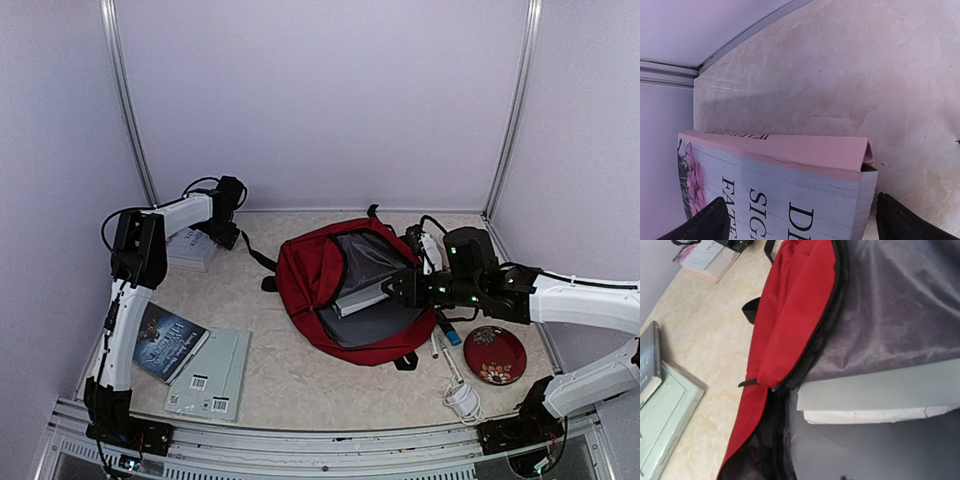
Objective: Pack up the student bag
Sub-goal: Pick up the book at the corner of the board, then pass from the left arm to the right, then pick up the largest pocket of the bag from the student bag, then place the book in the largest pocket of the bag.
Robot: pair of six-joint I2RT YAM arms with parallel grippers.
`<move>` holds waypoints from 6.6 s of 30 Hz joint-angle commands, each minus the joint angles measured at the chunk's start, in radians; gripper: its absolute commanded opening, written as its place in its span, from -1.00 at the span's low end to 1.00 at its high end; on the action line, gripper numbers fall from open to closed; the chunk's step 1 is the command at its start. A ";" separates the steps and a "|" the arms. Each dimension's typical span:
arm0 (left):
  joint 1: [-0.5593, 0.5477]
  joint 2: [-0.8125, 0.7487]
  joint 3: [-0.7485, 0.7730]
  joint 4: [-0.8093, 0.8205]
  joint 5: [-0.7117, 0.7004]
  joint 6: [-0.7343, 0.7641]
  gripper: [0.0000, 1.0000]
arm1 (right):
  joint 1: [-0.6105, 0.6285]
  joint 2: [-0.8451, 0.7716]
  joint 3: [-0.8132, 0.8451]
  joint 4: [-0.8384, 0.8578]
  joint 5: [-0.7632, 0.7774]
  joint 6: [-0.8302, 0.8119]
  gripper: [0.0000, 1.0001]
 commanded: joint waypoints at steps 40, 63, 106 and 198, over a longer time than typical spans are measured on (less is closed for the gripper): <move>-0.217 -0.941 -0.842 0.415 0.543 -0.313 -1.00 | 0.110 0.219 0.247 0.124 -0.012 0.118 -0.28; -0.485 -1.242 -1.351 1.001 0.541 -0.713 -1.00 | 0.330 0.729 0.703 0.143 0.245 0.187 0.63; -0.417 -1.106 -1.104 0.789 0.720 -0.418 0.97 | 0.005 -0.199 0.294 -0.215 0.148 0.102 -0.52; -0.682 -0.650 -0.437 0.580 0.873 -0.070 -1.00 | -0.009 -0.298 -0.329 0.483 0.339 0.719 -0.62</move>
